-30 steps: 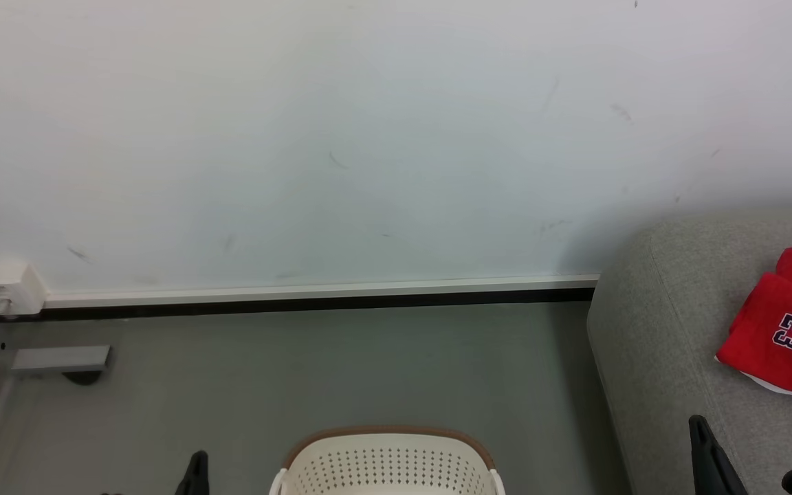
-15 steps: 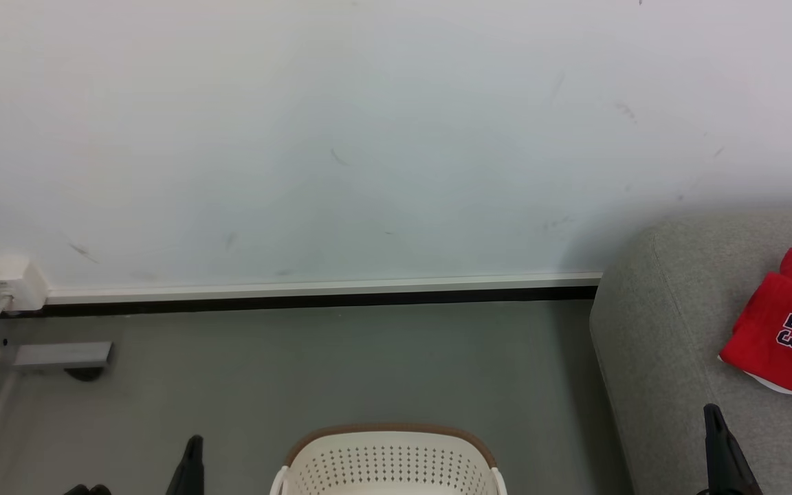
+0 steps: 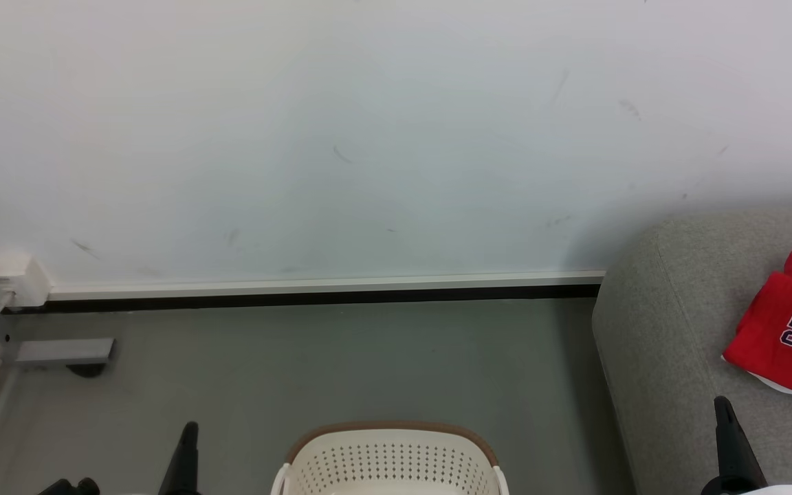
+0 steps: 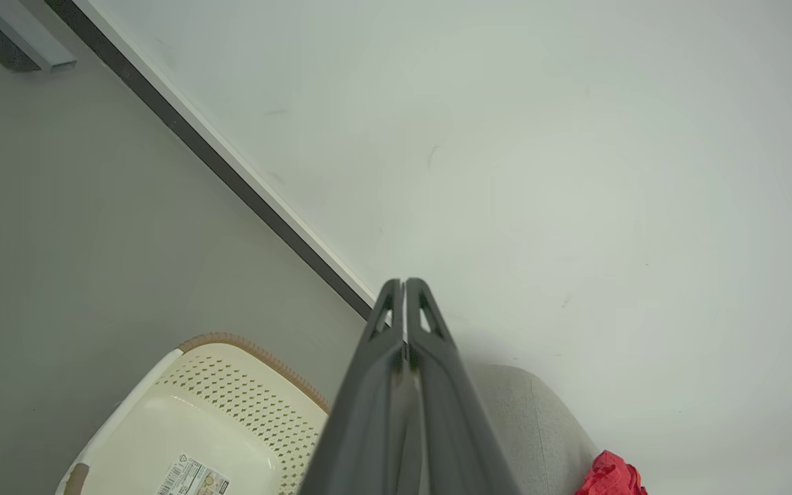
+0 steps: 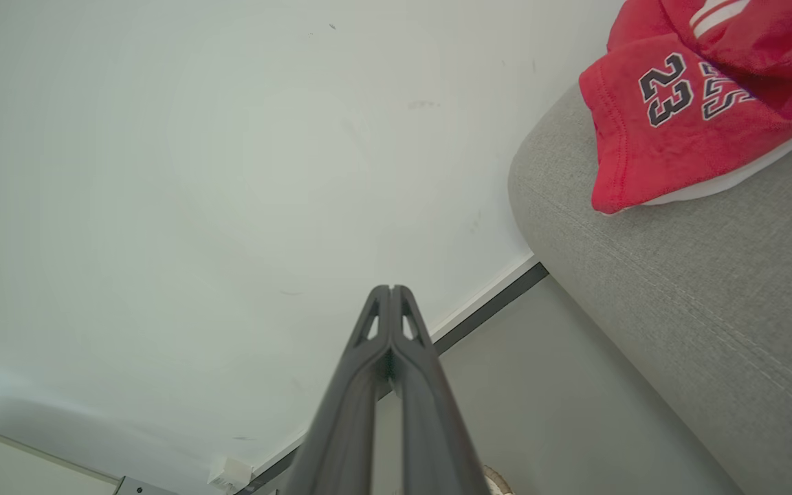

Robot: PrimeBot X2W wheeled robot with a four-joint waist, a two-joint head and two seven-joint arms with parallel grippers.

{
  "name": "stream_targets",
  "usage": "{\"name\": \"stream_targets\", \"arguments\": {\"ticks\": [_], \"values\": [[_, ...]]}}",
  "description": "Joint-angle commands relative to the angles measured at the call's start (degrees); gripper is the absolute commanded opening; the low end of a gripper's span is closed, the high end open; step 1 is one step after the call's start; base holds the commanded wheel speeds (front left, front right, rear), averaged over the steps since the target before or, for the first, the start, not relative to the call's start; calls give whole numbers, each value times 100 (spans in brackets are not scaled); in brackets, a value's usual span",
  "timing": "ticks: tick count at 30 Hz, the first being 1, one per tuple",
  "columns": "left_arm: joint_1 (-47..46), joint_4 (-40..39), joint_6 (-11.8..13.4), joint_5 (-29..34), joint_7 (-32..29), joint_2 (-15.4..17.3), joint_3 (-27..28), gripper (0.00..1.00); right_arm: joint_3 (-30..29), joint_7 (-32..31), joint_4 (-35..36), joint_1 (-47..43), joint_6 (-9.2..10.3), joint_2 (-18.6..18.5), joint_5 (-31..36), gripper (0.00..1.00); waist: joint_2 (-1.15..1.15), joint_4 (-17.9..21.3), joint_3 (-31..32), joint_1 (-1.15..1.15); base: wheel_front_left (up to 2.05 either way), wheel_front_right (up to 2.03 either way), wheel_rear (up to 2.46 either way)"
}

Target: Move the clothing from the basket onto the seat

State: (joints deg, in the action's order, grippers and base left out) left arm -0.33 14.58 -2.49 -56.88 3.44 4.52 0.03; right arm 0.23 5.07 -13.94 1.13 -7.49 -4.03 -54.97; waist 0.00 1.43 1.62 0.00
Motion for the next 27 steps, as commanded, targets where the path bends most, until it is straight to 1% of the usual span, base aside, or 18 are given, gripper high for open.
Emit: {"name": "stream_targets", "arguments": {"ticks": [1, 10, 27], "values": [[-146, -64, -49, -202, -60, 5, 68, 0, -28, -42, 42, 165, -1, -71, -221, 0, 0, -3, -3, 0, 0, 0, 0], [-231, -60, -121, -751, -213, -23, 164, 0, -78, -178, 32, 223, -1, -89, -844, 0, 0, -20, -23, 0, 0, 0, 0], [-362, -53, -237, -1595, -456, -66, 319, 0, -161, -394, 14, 327, -1, -108, -1813, 0, 0, -51, -58, 0, 0, 0, 0]]}}
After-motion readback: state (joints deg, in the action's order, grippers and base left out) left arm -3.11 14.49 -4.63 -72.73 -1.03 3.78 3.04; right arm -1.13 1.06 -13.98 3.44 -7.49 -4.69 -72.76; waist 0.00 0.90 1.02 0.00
